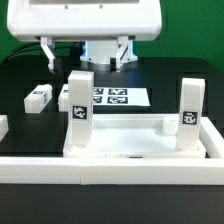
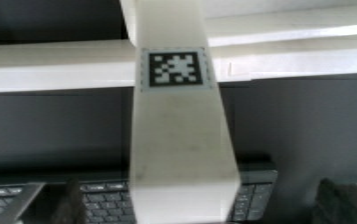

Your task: Assemble desk

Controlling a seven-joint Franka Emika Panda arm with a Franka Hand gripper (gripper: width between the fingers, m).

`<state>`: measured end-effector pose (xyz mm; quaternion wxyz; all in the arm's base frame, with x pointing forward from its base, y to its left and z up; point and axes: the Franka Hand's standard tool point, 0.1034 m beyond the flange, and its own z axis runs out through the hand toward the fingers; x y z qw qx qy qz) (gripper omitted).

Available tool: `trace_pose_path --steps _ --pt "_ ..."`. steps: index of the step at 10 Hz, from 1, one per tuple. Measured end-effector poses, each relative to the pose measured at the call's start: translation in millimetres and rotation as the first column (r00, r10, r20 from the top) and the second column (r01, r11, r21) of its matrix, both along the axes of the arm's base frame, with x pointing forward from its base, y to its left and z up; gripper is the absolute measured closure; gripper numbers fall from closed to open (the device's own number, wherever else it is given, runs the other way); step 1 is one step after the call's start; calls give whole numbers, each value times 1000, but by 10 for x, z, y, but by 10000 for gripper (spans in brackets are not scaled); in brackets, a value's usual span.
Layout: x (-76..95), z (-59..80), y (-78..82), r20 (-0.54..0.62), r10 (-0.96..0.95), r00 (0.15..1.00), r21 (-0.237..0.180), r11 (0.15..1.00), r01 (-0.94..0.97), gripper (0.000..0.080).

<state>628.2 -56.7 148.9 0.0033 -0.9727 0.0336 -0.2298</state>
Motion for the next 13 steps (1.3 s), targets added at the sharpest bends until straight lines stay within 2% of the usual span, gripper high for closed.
trace_pose_path --steps 2,6,7,8,9,10,11,13 --pt "67 61 18 1 7 1000 5 1000 -7 150" --pt "52 31 14 -5 7 1000 6 1000 -7 150" --pt "34 5 -9 -45 11 999 21 1000 -11 150" --pt "76 46 -74 -38 9 999 13 1000 -9 150" --pt "58 30 -78 -73 14 997 25 1000 -13 150" --pt "25 7 -6 -161 20 987 68 998 -9 150" --pt "52 30 22 -196 31 980 87 996 -14 150" --pt "-30 1 83 -354 67 933 132 991 -21 150"
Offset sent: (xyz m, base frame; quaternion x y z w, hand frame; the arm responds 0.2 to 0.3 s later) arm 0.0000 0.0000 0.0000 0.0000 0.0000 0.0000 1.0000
